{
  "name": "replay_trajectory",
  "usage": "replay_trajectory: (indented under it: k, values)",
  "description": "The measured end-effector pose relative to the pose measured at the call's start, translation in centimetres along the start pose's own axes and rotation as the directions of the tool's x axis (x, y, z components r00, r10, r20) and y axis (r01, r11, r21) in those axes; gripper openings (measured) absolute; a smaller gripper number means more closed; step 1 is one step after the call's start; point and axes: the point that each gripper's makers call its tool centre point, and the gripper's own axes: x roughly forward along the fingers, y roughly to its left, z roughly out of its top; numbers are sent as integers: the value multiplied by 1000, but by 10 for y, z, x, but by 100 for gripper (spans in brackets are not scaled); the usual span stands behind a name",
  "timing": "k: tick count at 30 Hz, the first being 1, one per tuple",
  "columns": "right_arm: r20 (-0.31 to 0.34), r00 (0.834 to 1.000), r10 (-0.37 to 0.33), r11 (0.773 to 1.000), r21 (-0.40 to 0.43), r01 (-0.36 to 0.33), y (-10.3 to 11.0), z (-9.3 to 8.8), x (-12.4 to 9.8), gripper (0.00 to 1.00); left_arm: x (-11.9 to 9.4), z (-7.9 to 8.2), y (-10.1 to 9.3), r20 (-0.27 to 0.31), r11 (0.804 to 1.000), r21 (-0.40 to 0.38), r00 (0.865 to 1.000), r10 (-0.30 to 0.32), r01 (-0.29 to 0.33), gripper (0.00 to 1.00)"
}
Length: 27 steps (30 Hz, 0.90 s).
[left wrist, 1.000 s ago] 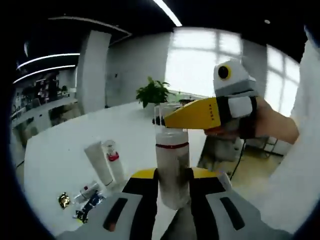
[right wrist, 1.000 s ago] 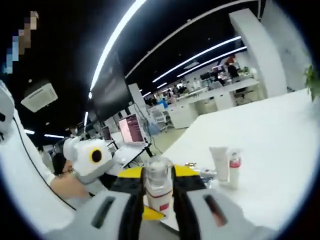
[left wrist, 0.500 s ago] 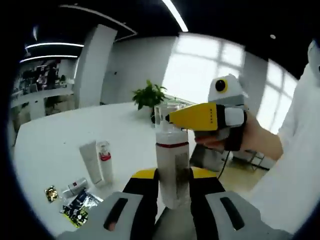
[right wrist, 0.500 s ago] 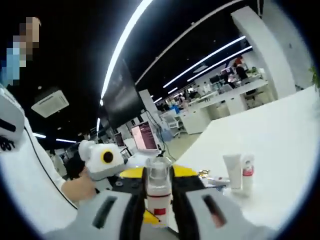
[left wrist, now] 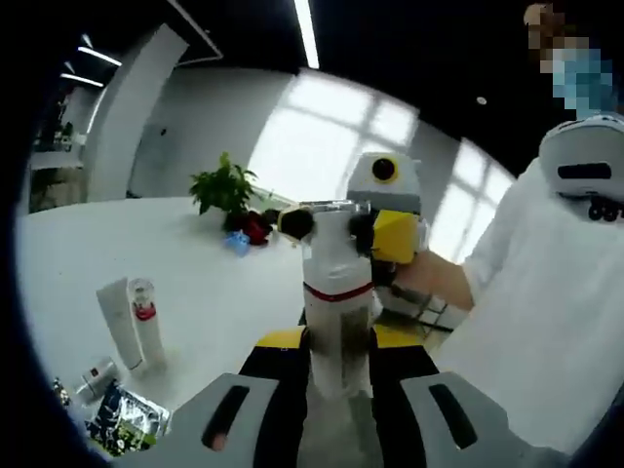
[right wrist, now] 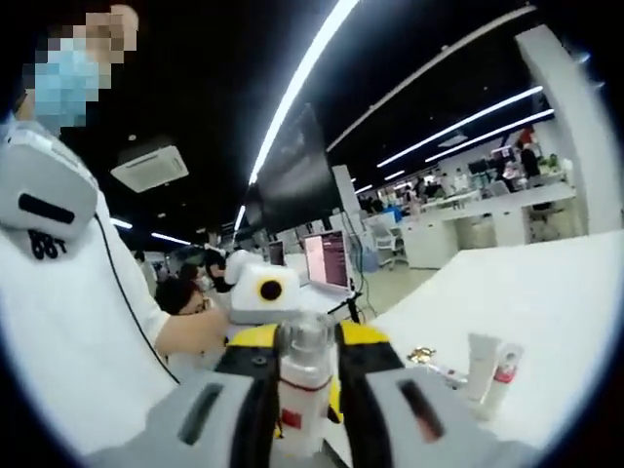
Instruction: Arrange the skincare products in the storage area until every visible bottle or jar stands upright without overlapping.
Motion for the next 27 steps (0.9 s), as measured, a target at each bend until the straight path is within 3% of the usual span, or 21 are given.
replay_trajectory:
  k: [4,10,13,15,20,27]
  values:
    - [15,987,-159,986,-46,160,-24,-1,0,20,0,6,31,11,985,26,985,170,-171,21]
    - [21,948,-319,935,-154,318,-38,-10,5,20,7,11,48,5,939,138,949,317,-314,21]
    - [15,925,-379,911,-168,376,-44,-15,7,20,10,12,56,6,888,224,912,411,-402,20]
    - [18,908,-418,893,-174,415,-48,-18,8,20,12,10,60,17,864,228,889,457,-448,20]
    - [19,878,-479,860,-192,473,-56,-26,10,20,16,2,68,25,841,217,864,502,-495,19]
    - [-20,848,-529,830,-220,513,-61,-54,15,19,17,-21,81,-38,845,214,860,510,-491,19]
